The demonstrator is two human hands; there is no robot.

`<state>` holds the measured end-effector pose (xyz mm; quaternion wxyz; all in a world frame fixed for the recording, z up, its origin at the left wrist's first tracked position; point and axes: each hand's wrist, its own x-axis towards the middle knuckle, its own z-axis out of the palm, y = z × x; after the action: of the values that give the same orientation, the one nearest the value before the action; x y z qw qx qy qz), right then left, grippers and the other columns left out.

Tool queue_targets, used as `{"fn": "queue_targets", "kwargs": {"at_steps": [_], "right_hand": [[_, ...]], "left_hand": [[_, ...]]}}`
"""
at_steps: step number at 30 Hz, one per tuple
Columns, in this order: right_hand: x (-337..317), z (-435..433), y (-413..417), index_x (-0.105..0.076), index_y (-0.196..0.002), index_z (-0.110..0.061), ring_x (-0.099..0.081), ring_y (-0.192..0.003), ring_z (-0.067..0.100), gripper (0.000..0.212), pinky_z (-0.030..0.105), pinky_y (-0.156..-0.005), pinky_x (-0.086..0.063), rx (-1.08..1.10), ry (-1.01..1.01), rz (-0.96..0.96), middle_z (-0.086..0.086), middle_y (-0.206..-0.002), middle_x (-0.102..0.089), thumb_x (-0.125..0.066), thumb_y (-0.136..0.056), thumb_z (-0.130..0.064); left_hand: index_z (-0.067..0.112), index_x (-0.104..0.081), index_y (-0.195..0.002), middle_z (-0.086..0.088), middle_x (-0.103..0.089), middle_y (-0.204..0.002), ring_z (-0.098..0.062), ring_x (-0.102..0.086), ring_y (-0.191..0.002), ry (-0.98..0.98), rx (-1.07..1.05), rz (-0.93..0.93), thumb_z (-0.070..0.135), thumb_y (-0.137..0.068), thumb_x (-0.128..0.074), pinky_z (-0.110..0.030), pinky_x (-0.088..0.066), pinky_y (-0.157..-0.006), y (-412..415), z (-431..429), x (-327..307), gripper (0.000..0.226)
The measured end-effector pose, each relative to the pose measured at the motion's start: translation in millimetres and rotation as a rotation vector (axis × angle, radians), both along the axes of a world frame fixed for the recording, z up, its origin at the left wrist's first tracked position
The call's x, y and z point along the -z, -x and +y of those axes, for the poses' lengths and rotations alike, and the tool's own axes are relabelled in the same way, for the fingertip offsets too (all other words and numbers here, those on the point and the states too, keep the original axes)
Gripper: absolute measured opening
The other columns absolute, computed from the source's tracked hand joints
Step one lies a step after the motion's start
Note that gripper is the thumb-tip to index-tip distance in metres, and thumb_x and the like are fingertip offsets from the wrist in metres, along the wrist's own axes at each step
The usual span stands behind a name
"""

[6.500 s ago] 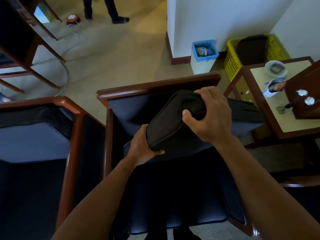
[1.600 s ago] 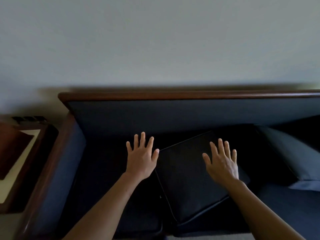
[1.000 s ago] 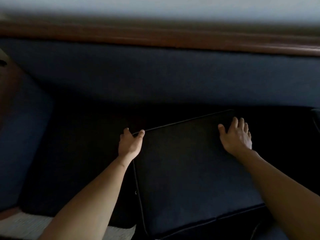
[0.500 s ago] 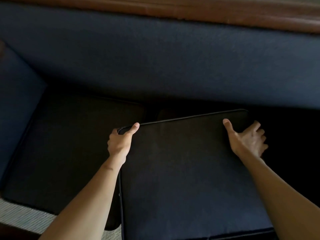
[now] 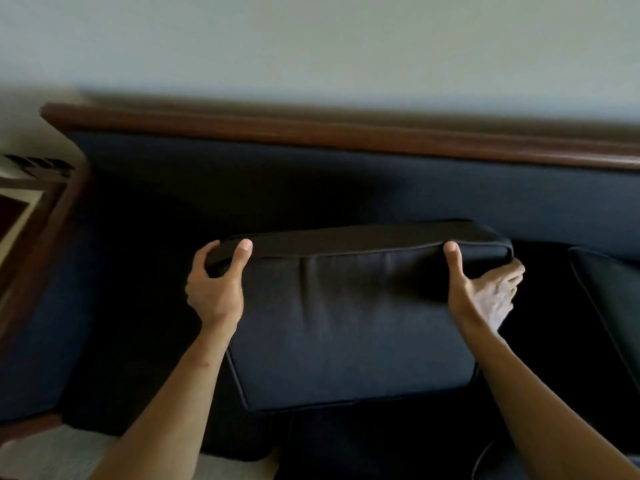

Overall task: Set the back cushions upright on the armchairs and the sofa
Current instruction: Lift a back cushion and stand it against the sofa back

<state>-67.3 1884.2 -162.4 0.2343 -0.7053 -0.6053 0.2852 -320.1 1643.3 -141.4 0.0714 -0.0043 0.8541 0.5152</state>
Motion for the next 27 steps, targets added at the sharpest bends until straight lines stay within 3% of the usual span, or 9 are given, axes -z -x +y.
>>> {"fn": "queue_targets", "kwargs": {"at_steps": [4,7,9,11,15,19,21,24,27], "right_hand": [[-39,-36,-15,-0.027,-0.144,-0.002,-0.042,-0.139,0.041,0.133,0.054,-0.113,-0.038,-0.016,-0.021,0.210,0.021,-0.149,-0.038,-0.042,-0.061,-0.105],[-50,-68,-28,-0.028,-0.143,-0.003,-0.047,-0.136,0.039,0.114,0.040,-0.107,-0.038,-0.024,0.066,0.271,0.021,-0.150,-0.040,-0.059,-0.075,-0.089],[-49,-87,-36,-0.032,-0.142,-0.005,-0.051,-0.130,0.035,0.103,0.035,-0.100,-0.039,-0.028,0.090,0.265,0.016,-0.144,-0.046,-0.070,-0.078,-0.077],[-49,-100,-43,-0.033,-0.143,-0.008,-0.053,-0.126,0.033,0.103,0.038,-0.098,-0.043,-0.063,0.071,0.238,0.013,-0.141,-0.048,-0.071,-0.074,-0.075],[-58,-95,-53,-0.035,-0.144,-0.015,-0.054,-0.125,0.032,0.101,0.040,-0.100,-0.045,-0.123,0.074,0.228,0.014,-0.141,-0.051,-0.077,-0.071,-0.069],[-72,-84,-45,-0.038,-0.135,-0.013,-0.060,-0.111,0.029,0.077,0.034,-0.089,-0.044,-0.065,0.174,0.317,0.008,-0.122,-0.056,-0.083,-0.084,-0.051],[-71,-82,-35,-0.040,-0.135,-0.012,-0.060,-0.114,0.031,0.076,0.034,-0.092,-0.044,-0.014,0.164,0.304,0.008,-0.122,-0.056,-0.077,-0.087,-0.057],[-69,-80,-22,-0.049,-0.143,-0.012,-0.058,-0.126,0.031,0.084,0.040,-0.107,-0.046,-0.016,0.133,0.254,0.012,-0.136,-0.061,-0.071,-0.085,-0.069],[-71,-88,-9,-0.057,-0.138,-0.015,-0.060,-0.123,0.030,0.089,0.045,-0.109,-0.048,-0.006,0.115,0.242,0.009,-0.133,-0.064,-0.069,-0.077,-0.079]], "left_hand": [[0.017,-0.069,-0.137,0.003,-0.069,-0.130,-0.005,-0.064,-0.115,-0.160,0.048,0.093,0.044,-0.095,-0.077,-0.013,-0.050,-0.092,11,-18,-49,0.050],[0.018,-0.064,-0.145,0.004,-0.064,-0.139,-0.003,-0.060,-0.121,-0.150,0.158,0.056,0.028,-0.097,-0.079,-0.006,-0.047,-0.093,13,-43,-57,0.052],[0.024,-0.056,-0.153,0.006,-0.055,-0.152,-0.006,-0.051,-0.135,-0.063,0.266,0.000,0.030,-0.098,-0.077,-0.018,-0.042,-0.107,10,-65,-50,0.059],[0.029,-0.049,-0.158,0.008,-0.046,-0.159,-0.007,-0.043,-0.141,0.034,0.352,-0.033,0.038,-0.100,-0.073,-0.031,-0.039,-0.114,10,-89,-44,0.063],[0.035,-0.041,-0.160,0.011,-0.047,-0.149,-0.009,-0.047,-0.133,0.081,0.416,-0.171,0.046,-0.100,-0.070,-0.025,-0.041,-0.100,11,-108,-51,0.067],[0.033,-0.037,-0.162,0.010,-0.048,-0.140,-0.011,-0.049,-0.125,0.037,0.330,-0.238,0.044,-0.103,-0.066,-0.016,-0.042,-0.087,-3,-103,-53,0.067],[0.034,-0.041,-0.161,0.008,-0.051,-0.141,-0.012,-0.052,-0.126,-0.026,0.252,-0.267,0.041,-0.103,-0.069,-0.020,-0.043,-0.093,0,-100,-50,0.065],[0.029,-0.043,-0.162,0.004,-0.056,-0.145,-0.014,-0.054,-0.129,-0.156,0.139,-0.342,0.032,-0.101,-0.071,-0.027,-0.043,-0.103,11,-98,-44,0.067],[0.024,-0.055,-0.154,-0.002,-0.062,-0.142,-0.021,-0.059,-0.129,-0.162,0.020,-0.333,0.034,-0.101,-0.070,-0.026,-0.045,-0.096,26,-101,-36,0.056]]}}
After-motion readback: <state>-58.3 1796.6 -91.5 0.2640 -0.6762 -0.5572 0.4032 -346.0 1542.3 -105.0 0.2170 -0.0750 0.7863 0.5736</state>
